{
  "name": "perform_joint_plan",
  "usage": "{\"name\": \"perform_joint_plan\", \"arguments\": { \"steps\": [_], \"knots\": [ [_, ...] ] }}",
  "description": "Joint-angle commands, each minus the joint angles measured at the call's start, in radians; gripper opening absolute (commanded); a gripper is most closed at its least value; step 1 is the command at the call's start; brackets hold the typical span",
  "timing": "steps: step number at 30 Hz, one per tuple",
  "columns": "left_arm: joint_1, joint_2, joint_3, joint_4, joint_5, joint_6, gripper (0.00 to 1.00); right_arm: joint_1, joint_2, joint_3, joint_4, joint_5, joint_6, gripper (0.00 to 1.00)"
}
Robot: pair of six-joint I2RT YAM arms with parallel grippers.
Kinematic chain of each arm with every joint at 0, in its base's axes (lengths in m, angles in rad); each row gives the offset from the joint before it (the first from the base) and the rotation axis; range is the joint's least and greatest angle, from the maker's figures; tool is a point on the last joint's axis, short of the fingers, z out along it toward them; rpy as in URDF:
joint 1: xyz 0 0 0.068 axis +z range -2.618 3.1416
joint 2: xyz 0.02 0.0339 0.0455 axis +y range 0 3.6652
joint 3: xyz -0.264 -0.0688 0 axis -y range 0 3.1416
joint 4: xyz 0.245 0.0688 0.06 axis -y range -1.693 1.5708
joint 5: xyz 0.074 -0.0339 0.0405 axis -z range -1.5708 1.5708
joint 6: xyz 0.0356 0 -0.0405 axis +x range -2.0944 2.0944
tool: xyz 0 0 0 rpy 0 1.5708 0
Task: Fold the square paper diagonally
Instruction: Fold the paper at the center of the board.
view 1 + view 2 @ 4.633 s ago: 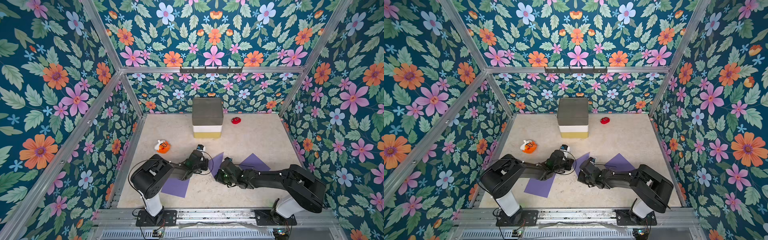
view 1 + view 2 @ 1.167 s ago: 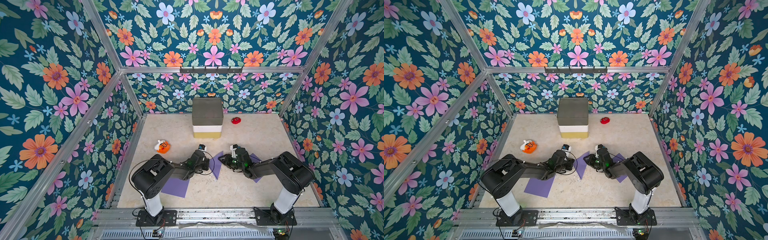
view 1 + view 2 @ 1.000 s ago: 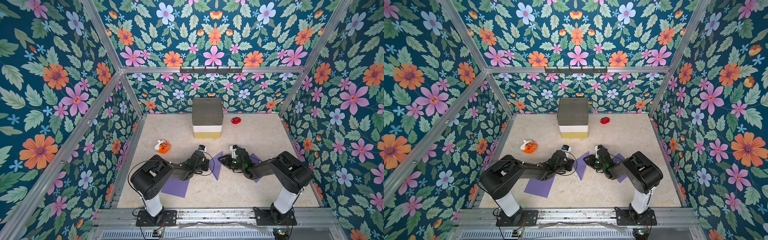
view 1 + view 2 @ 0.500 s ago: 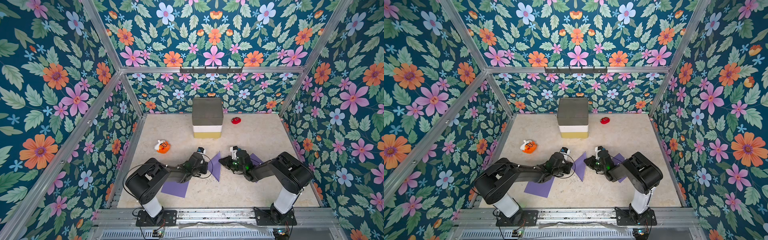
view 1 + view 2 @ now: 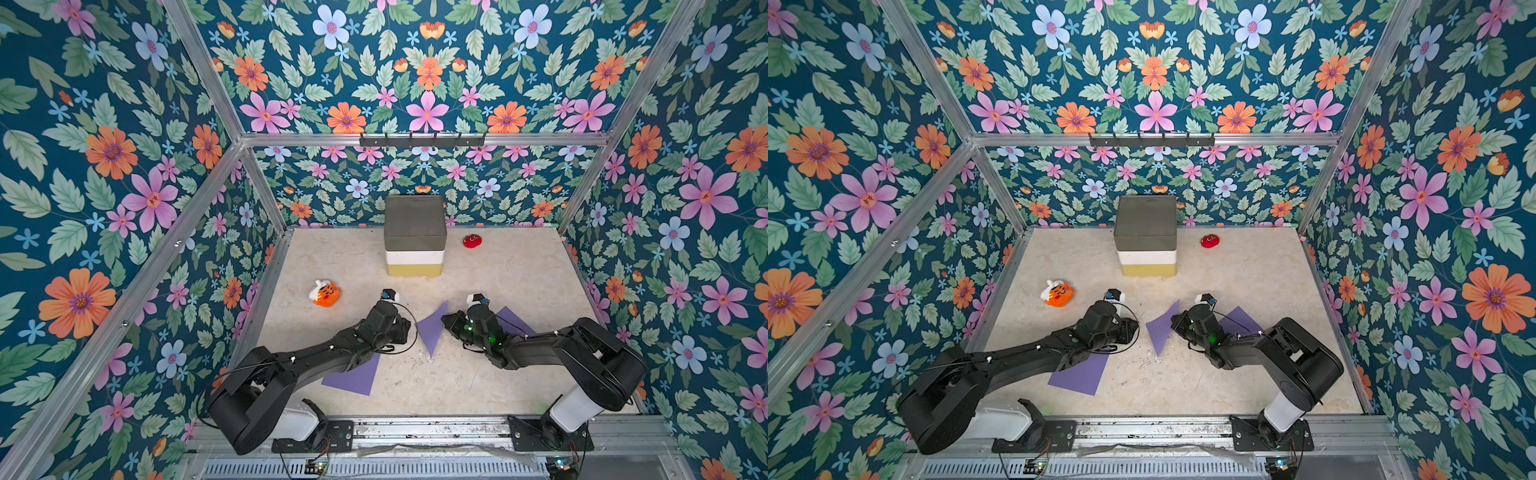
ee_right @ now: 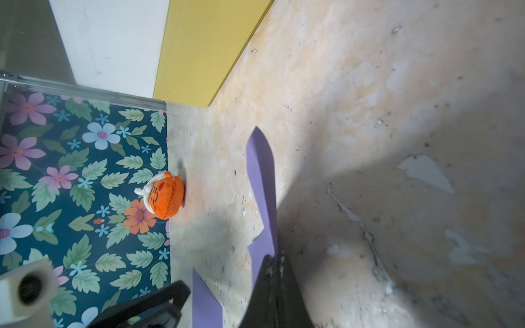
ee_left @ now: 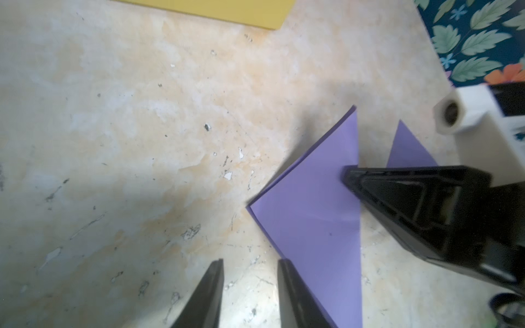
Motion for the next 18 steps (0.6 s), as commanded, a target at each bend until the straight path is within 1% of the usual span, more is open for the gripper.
{"name": "perform_joint_plan", "arguments": {
  "steps": [1,3,5,9,18],
  "knots": [
    [-0.001,-0.006,-0.015,0.112,0.162,-0.075,0.26,0.033,-0.001,0.012,-0.069,0.133,0.103,0.00],
    [-0.011,0.023,-0.030,0.219,0.253,-0.117,0.21,0.056,0.005,0.026,-0.097,0.173,0.131,0.00],
    [-0.028,0.056,-0.048,0.299,0.291,-0.147,0.17,0.073,0.017,0.037,-0.118,0.194,0.153,0.00],
    [-0.063,0.105,-0.053,0.324,0.279,-0.150,0.13,0.099,0.024,0.033,-0.135,0.242,0.198,0.00],
    [-0.081,0.169,-0.065,0.321,0.256,-0.146,0.08,0.109,0.025,0.043,-0.145,0.251,0.197,0.00]
  ]
}}
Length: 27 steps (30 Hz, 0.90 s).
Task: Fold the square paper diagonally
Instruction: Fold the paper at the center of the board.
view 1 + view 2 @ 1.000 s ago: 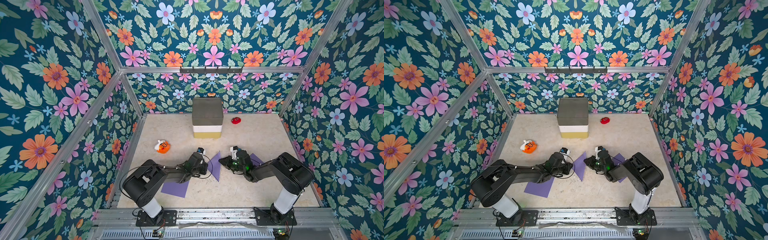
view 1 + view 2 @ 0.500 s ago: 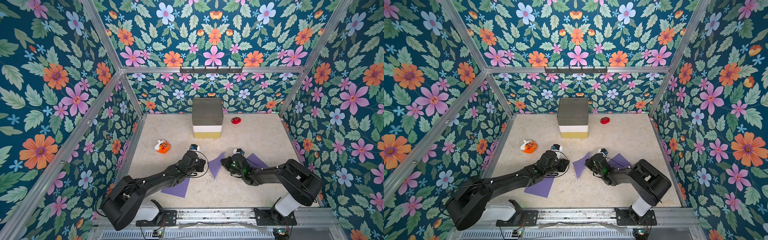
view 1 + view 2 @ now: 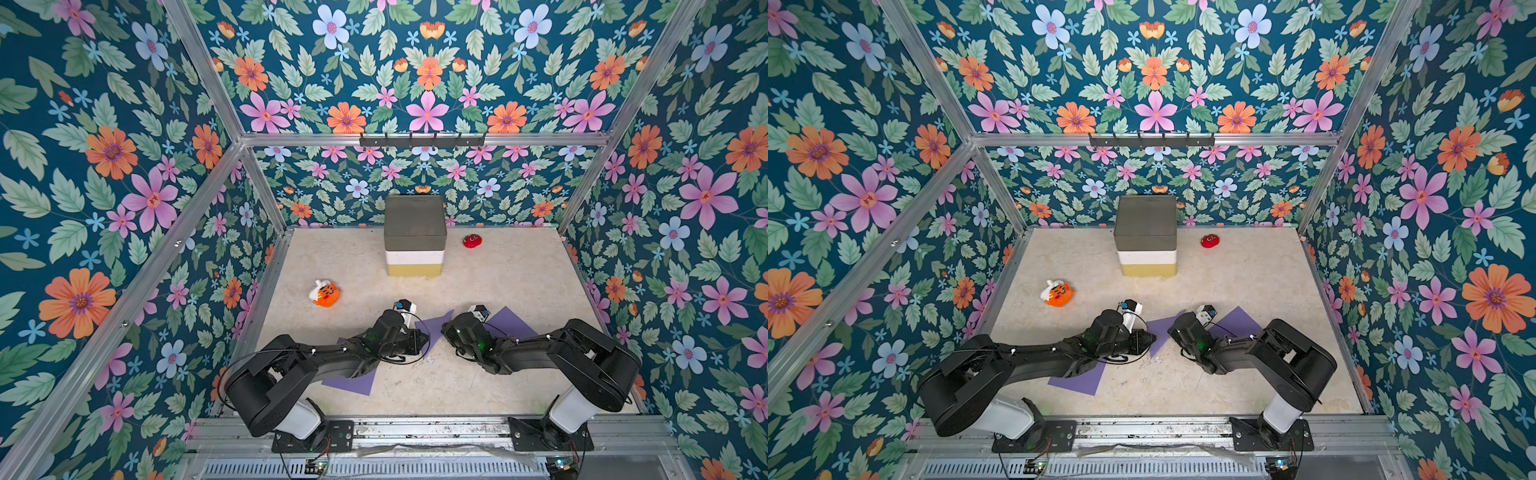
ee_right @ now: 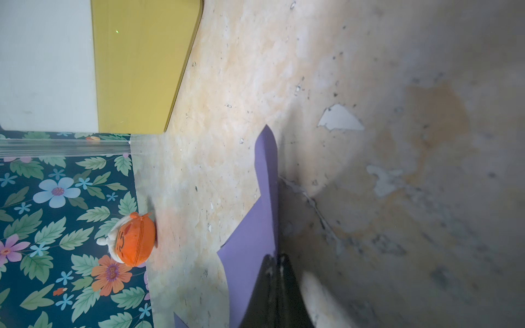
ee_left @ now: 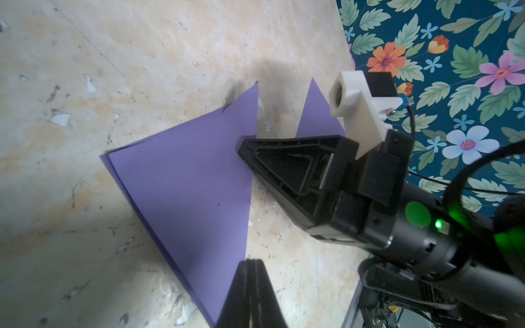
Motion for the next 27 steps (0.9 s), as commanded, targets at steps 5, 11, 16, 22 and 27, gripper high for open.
{"name": "perform_joint_plan", "arguments": {
  "steps": [5,11,16,22,27],
  "knots": [
    [-0.007,0.050,-0.002,0.032,0.006,0.005,0.07,0.012,0.036,0.031,-0.042,0.038,0.000,0.00],
    [-0.011,0.078,0.003,0.014,-0.013,0.011,0.05,0.016,0.035,0.035,-0.054,0.048,0.004,0.00],
    [-0.019,0.103,0.003,0.003,-0.018,0.012,0.04,0.020,0.033,0.041,-0.072,0.052,0.002,0.00],
    [-0.025,0.112,0.004,-0.052,-0.058,0.025,0.02,0.021,0.021,0.048,-0.102,0.065,-0.004,0.00],
    [-0.038,0.137,0.022,-0.132,-0.100,0.041,0.01,0.022,-0.015,0.064,-0.131,0.069,-0.025,0.09]
  ]
}}
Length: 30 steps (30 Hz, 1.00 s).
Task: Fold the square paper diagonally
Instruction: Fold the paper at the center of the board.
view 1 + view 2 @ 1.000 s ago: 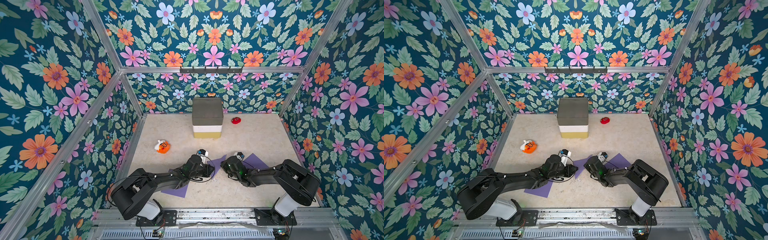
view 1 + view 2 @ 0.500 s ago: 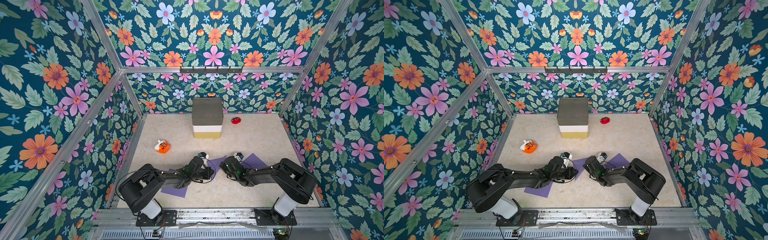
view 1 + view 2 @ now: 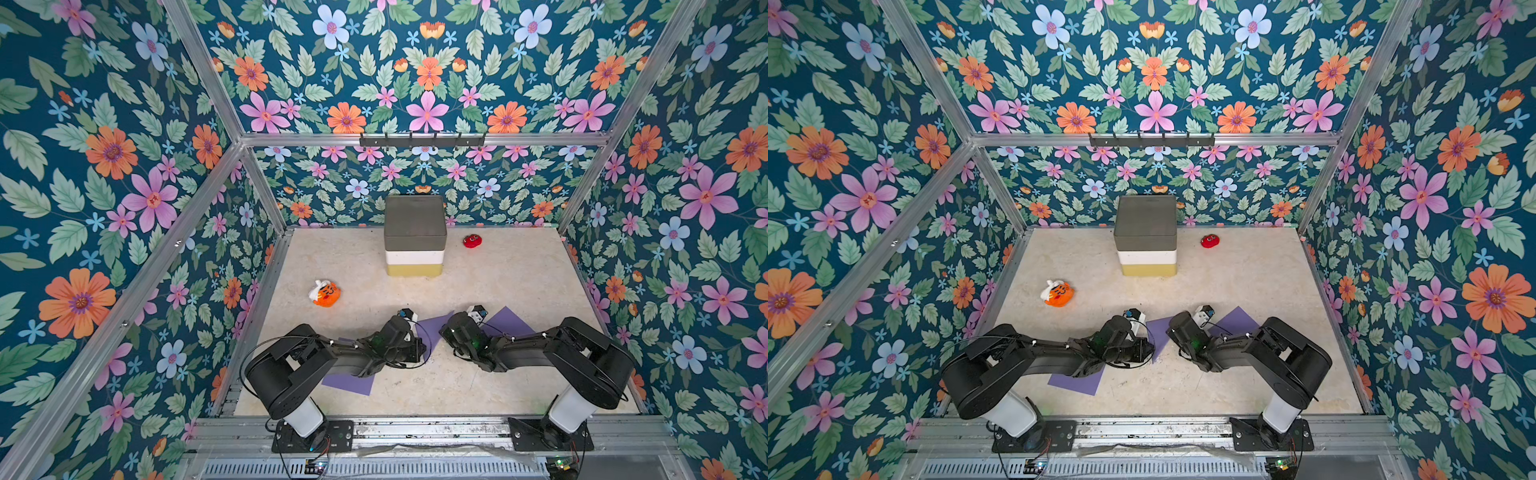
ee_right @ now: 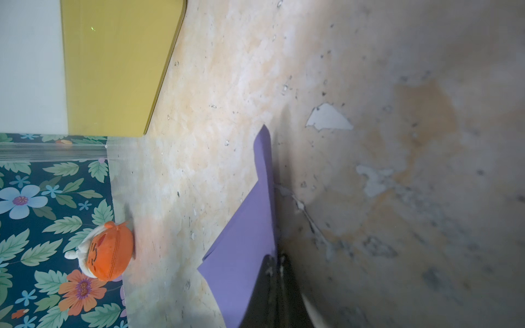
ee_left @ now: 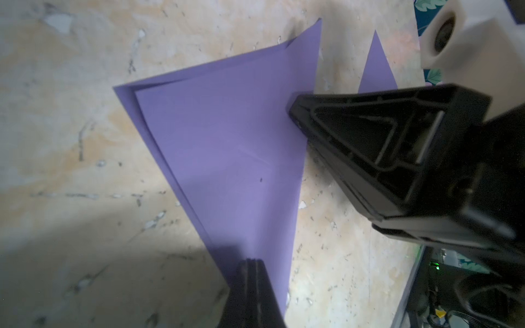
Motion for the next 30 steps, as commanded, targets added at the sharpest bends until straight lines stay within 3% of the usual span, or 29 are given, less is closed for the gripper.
{"name": "perform_joint_plan", "arguments": {
  "steps": [1,8,11,14,17,20,25,30],
  "knots": [
    [-0.008,0.023,0.008,-0.099,-0.051,0.023,0.01,0.002,-0.036,0.010,-0.029,0.017,-0.023,0.10],
    [-0.026,0.068,0.033,-0.162,-0.094,0.025,0.00,0.000,-0.073,-0.007,-0.044,0.011,-0.042,0.32],
    [-0.031,0.082,0.047,-0.193,-0.107,0.027,0.00,-0.011,-0.108,-0.024,-0.068,0.006,-0.064,0.48],
    [-0.036,0.090,0.054,-0.209,-0.115,0.033,0.00,-0.036,-0.151,-0.031,-0.143,-0.009,-0.105,0.53],
    [-0.036,0.090,0.056,-0.216,-0.113,0.036,0.00,-0.091,-0.231,-0.080,-0.159,-0.062,-0.167,0.52],
    [-0.039,0.084,0.053,-0.211,-0.106,0.039,0.00,-0.171,-0.312,-0.139,-0.095,-0.196,-0.256,0.47],
    [-0.039,0.084,0.053,-0.192,-0.079,0.046,0.00,-0.219,-0.353,-0.149,0.004,-0.413,-0.380,0.30],
    [-0.040,0.077,0.051,-0.182,-0.072,0.046,0.00,-0.219,-0.267,-0.144,0.166,-0.545,-0.340,0.11]
  ]
}}
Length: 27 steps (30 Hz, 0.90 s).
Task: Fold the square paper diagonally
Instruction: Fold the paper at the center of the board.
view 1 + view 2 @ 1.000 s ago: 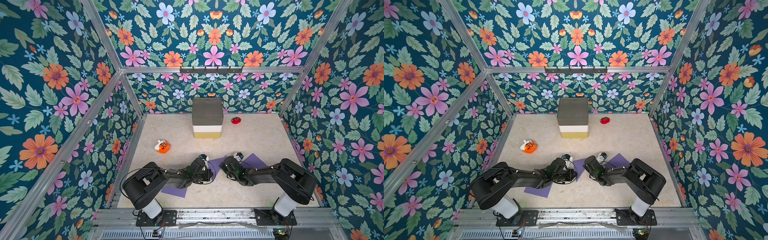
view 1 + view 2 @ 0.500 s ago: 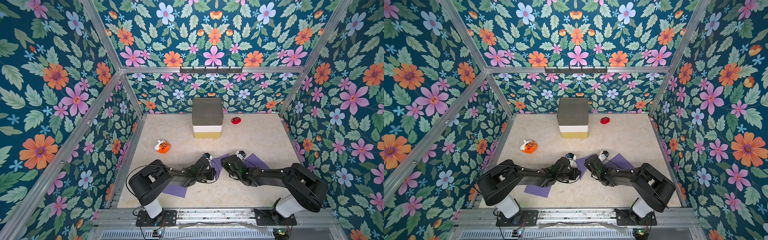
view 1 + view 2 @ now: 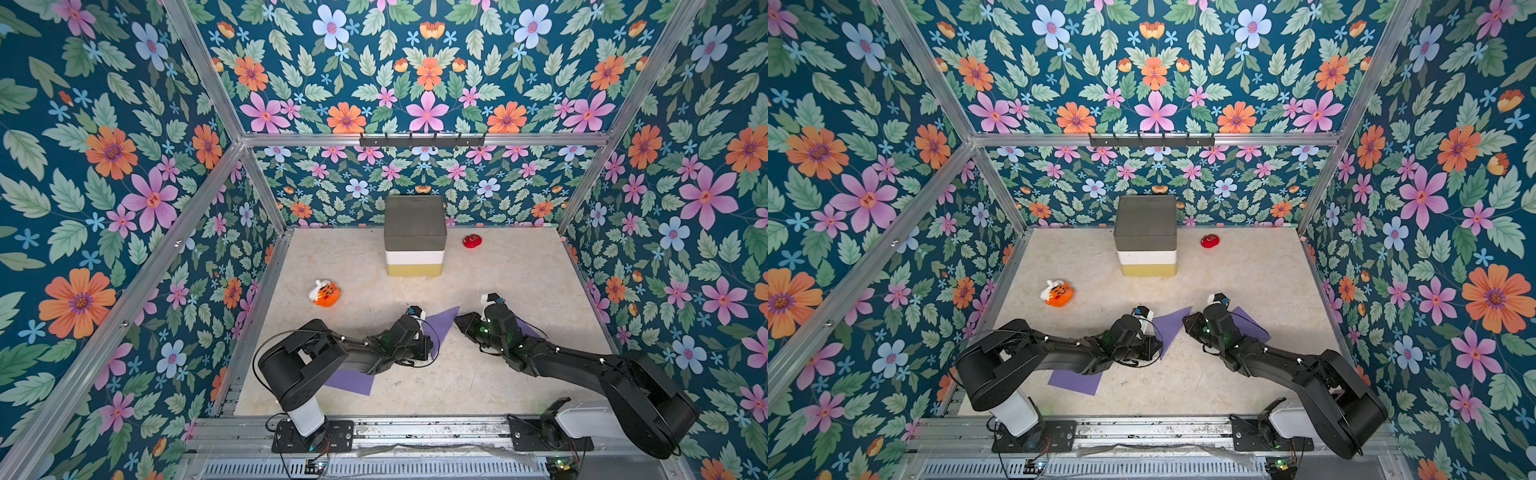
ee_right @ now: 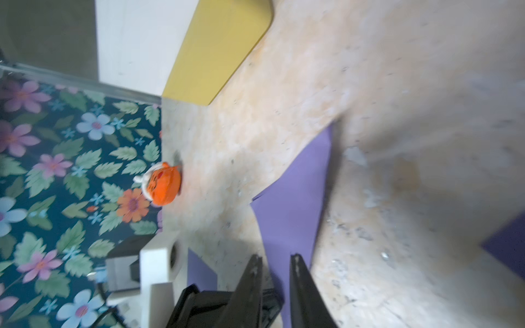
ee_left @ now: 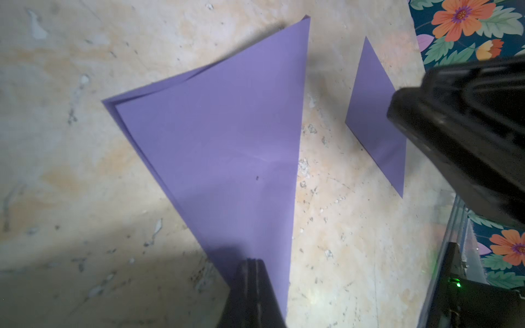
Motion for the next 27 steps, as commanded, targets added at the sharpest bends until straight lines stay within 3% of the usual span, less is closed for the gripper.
{"name": "perform_joint_plan", "arguments": {
  "steps": [1,8,27],
  "knots": [
    [-0.001,0.009,-0.008,-0.199,-0.012,0.018,0.00,-0.001,0.054,0.001,0.154,-0.135,0.002,0.09],
    [-0.001,-0.002,-0.016,-0.203,-0.021,0.016,0.00,-0.001,0.209,0.016,0.318,-0.190,0.056,0.05],
    [-0.003,0.007,-0.032,-0.207,-0.033,0.011,0.00,-0.001,0.325,0.038,0.166,-0.017,-0.015,0.04]
  ]
}}
